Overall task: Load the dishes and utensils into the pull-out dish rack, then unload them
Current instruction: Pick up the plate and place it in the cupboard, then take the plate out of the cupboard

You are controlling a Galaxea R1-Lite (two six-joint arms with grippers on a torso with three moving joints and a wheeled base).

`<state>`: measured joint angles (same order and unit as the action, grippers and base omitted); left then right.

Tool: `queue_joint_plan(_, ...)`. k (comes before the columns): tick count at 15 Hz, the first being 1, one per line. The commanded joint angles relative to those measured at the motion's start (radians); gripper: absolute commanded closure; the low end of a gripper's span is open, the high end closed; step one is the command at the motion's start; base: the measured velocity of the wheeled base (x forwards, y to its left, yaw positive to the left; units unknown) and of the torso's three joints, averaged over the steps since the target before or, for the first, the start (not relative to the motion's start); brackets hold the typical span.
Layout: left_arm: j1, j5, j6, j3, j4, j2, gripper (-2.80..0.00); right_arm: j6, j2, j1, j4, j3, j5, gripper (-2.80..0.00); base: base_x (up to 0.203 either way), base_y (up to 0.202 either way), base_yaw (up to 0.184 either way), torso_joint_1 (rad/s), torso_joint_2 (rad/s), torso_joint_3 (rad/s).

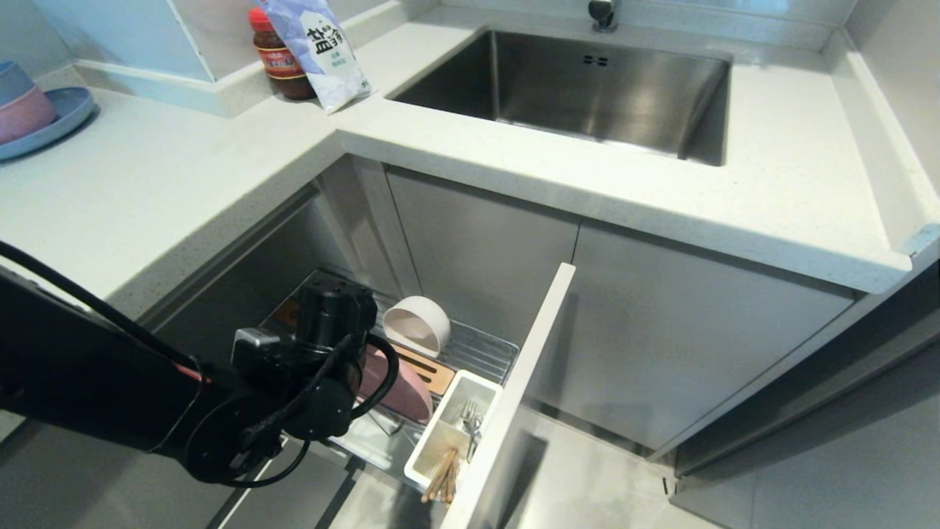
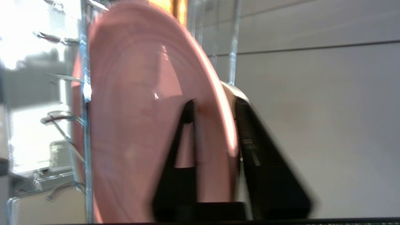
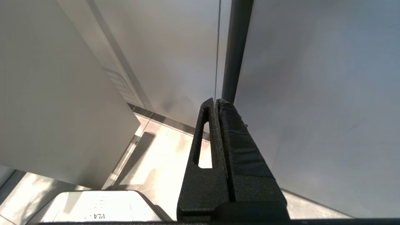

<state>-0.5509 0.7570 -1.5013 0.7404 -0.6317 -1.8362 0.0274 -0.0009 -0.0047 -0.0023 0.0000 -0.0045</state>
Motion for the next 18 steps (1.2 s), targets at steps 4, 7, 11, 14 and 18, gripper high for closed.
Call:
queue_joint_plan(4,-0.011,0.01,-0.005,0.003,-0.006,0.03,-2.8,0.0,-0.002,0.0,-0.001,0.002,0.0,0.0,0.0,0.0,0.0,0.0,0.0,0.0)
queue_joint_plan(7,-0.027,0.012,-0.001,0.005,0.068,0.088,-2.8,0.0,-0.002,0.0,-0.001,0.002,0.0,0.0,0.0,0.0,0.0,0.0,0.0,0.0)
queue_joint_plan(11,-0.062,0.009,-0.006,0.011,0.231,0.214,-2.8,0.0,-0.002,0.0,-0.001,0.002,0.0,0.0,0.0,0.0,0.0,0.0,0.0,0.0)
queue_joint_plan(14,-0.087,0.01,-0.006,0.018,0.344,0.321,-2.8,0.0,-0.002,0.002,-0.001,0.002,0.0,0.0,0.0,0.0,0.0,0.0,0.0,0.0)
queue_joint_plan(18,-0.11,0.03,-0.007,0.026,0.503,0.429,0.0,0.0,-0.002,0.002,-0.001,0.002,0.0,0.0,0.0,0.0,0.0,0.0,0.0,0.0)
